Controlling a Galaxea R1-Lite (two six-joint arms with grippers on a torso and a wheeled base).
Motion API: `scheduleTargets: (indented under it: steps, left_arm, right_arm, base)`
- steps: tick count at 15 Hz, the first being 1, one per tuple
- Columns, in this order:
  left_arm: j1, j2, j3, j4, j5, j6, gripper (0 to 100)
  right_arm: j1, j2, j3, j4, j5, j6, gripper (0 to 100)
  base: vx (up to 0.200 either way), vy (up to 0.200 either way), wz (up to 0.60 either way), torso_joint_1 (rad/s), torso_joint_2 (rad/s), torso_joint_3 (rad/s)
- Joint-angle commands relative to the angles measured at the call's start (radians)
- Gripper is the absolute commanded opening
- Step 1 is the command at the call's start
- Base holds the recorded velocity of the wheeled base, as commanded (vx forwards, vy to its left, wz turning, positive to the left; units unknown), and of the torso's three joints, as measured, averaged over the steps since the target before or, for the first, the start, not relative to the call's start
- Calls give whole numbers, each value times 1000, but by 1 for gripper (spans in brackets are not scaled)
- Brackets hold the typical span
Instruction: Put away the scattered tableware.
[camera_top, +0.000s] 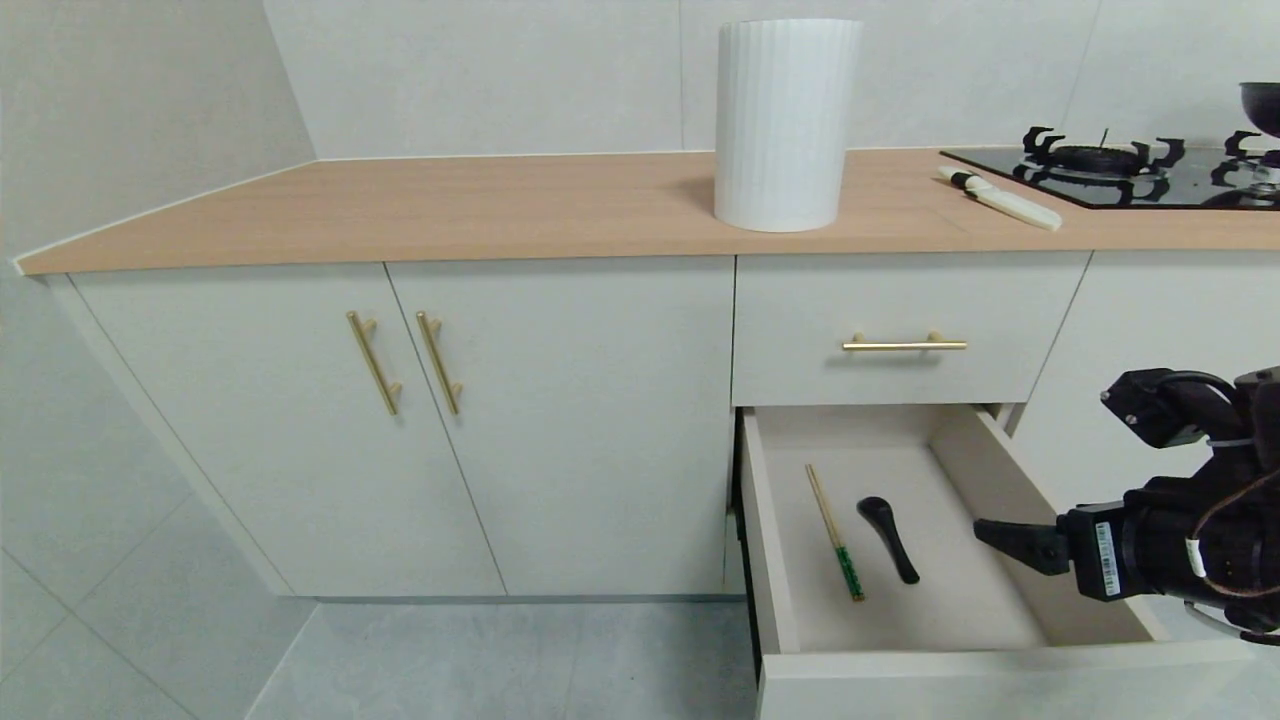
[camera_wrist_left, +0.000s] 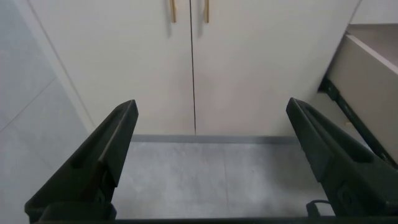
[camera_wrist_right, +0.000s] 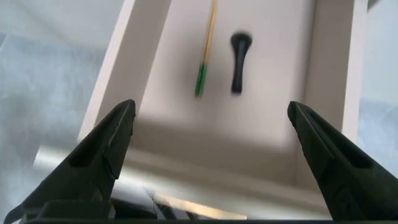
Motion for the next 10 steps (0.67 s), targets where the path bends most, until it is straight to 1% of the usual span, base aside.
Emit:
scheduleTargets:
  steps: [1, 4, 8, 10]
  left_arm:
    - [0, 0, 0, 0, 1, 0, 100]
    - [0, 0, 0, 0, 1, 1, 100]
    - [0, 0, 0, 0, 1, 1, 100]
    - [0, 0, 0, 0, 1, 0, 100]
  right_arm:
    - [4, -1, -1, 5, 0, 1, 100]
    - [27, 0, 0, 59, 3, -19, 100]
    - [116, -6, 26, 166, 8, -67, 100]
    - [154, 0, 55, 176, 25, -85, 100]
  base:
    - [-200, 0, 0, 2, 7, -2]
    - [0, 0, 0, 0, 0, 0]
    - [0, 0, 0, 0, 0, 0]
    - [0, 0, 0, 0, 0, 0]
